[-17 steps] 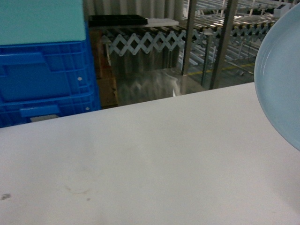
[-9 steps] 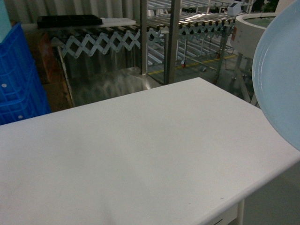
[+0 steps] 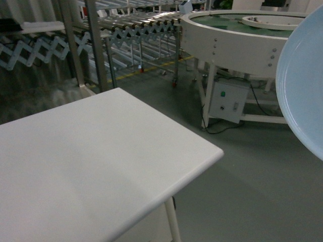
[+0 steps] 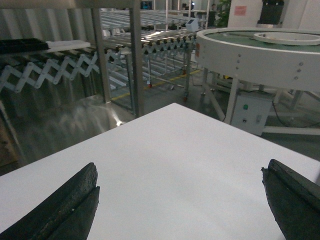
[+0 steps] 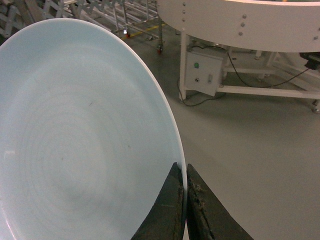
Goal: Place blue tray on left shelf second layer neatly
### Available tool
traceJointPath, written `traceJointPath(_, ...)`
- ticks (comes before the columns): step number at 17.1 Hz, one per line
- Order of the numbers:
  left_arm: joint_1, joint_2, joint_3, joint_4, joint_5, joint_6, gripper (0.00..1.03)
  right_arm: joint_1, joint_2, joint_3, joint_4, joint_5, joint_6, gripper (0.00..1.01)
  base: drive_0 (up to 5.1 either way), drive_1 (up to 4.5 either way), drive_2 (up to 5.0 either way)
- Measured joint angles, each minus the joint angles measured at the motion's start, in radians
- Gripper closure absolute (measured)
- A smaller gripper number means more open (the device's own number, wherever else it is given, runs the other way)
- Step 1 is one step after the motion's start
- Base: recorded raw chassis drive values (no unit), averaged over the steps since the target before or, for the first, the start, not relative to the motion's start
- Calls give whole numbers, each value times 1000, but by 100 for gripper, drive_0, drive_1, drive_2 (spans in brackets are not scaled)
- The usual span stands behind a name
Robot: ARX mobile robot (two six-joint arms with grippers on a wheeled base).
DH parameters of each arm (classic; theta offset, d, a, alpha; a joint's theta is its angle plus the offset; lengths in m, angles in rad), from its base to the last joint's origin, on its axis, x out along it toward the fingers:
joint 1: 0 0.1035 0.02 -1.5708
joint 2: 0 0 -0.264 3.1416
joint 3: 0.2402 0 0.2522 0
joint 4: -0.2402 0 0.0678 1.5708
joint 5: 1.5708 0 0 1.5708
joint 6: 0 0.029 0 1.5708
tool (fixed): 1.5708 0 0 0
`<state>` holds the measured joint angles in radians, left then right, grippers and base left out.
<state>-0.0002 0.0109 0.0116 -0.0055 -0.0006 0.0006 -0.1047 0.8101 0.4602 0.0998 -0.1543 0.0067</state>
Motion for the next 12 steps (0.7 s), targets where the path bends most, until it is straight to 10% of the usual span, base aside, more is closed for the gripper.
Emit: traceJointPath(12,0,0,0,4,0,0,5,0,0,0,1,0,0,99,317,-203,-540)
